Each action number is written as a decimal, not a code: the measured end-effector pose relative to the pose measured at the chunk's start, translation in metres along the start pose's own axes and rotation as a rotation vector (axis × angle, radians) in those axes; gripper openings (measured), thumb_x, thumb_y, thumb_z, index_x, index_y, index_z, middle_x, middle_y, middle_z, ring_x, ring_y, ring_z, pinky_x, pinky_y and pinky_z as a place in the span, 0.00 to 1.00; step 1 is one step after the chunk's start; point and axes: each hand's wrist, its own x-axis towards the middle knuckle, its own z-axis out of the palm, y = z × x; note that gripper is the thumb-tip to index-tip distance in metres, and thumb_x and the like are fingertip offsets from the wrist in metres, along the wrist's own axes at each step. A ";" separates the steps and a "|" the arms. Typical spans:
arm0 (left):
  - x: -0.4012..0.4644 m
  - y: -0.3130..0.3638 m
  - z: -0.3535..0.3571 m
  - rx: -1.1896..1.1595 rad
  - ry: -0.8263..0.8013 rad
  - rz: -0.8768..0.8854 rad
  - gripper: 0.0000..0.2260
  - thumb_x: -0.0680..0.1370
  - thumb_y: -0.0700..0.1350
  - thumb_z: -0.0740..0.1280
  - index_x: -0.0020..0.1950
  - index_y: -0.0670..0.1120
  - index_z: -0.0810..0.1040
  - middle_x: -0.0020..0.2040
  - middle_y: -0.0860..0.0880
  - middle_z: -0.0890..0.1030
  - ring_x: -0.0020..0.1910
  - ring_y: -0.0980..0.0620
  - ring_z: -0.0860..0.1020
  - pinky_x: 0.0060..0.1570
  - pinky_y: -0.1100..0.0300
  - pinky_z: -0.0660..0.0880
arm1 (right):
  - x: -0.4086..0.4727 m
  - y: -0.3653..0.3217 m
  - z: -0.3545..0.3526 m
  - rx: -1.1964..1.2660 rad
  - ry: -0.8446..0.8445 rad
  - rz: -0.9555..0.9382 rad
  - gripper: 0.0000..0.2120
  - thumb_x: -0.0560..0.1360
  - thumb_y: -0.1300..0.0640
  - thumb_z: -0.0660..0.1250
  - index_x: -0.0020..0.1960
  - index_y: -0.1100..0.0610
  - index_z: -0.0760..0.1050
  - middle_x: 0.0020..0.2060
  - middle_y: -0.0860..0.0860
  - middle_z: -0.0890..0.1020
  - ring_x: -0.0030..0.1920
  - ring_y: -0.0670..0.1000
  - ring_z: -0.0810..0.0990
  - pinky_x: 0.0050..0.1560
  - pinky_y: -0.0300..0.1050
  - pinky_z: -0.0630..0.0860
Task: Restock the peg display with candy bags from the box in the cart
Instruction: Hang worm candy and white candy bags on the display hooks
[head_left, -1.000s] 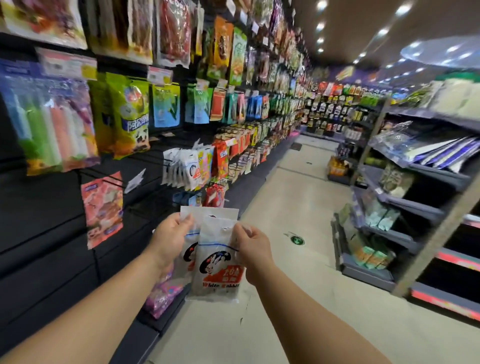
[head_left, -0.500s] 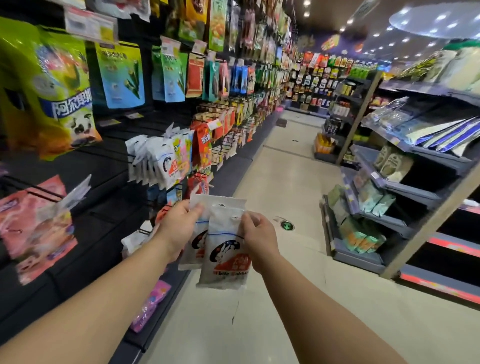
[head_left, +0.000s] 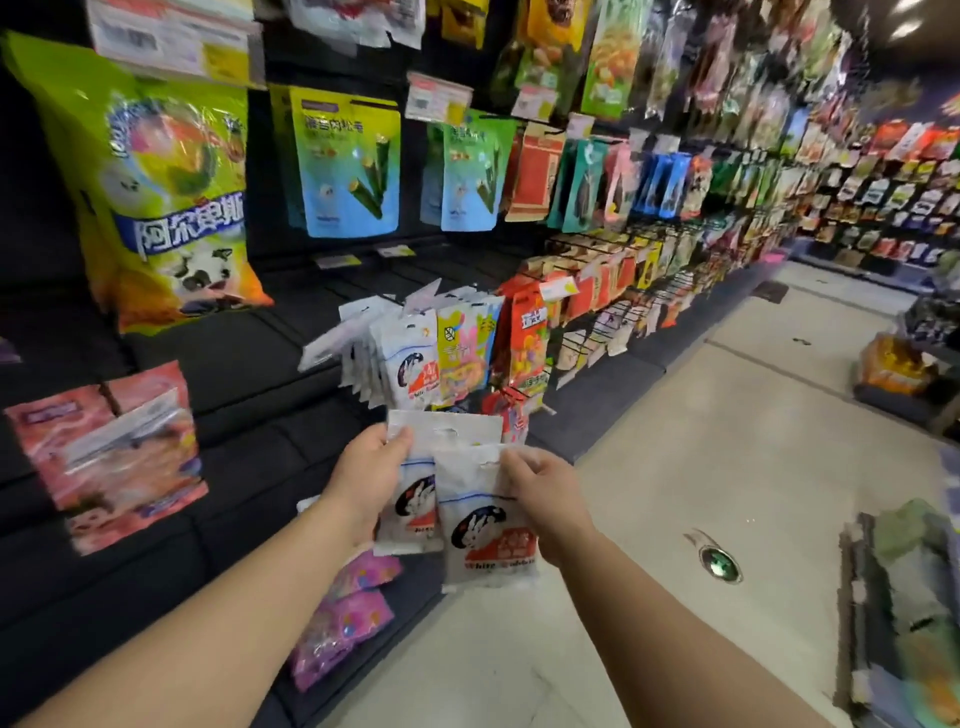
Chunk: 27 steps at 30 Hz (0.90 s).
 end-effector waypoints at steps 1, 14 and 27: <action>0.004 0.000 -0.001 -0.028 0.049 -0.017 0.08 0.84 0.46 0.63 0.48 0.47 0.79 0.46 0.44 0.85 0.50 0.41 0.83 0.49 0.47 0.80 | 0.012 0.001 0.002 0.008 -0.027 0.004 0.17 0.76 0.51 0.62 0.45 0.67 0.74 0.33 0.59 0.75 0.37 0.51 0.74 0.43 0.58 0.79; 0.095 -0.024 -0.083 -0.074 0.371 -0.070 0.10 0.83 0.48 0.64 0.54 0.42 0.80 0.51 0.41 0.86 0.52 0.38 0.84 0.58 0.35 0.77 | 0.137 -0.014 0.073 0.128 -0.221 0.075 0.20 0.77 0.50 0.64 0.54 0.69 0.75 0.38 0.64 0.78 0.40 0.54 0.74 0.41 0.52 0.76; 0.152 -0.034 -0.070 -0.058 0.380 -0.082 0.09 0.83 0.45 0.64 0.56 0.42 0.81 0.49 0.40 0.86 0.50 0.39 0.84 0.54 0.45 0.80 | 0.248 -0.054 0.110 0.140 -0.272 0.008 0.14 0.80 0.51 0.66 0.48 0.63 0.80 0.41 0.51 0.83 0.47 0.53 0.81 0.54 0.48 0.78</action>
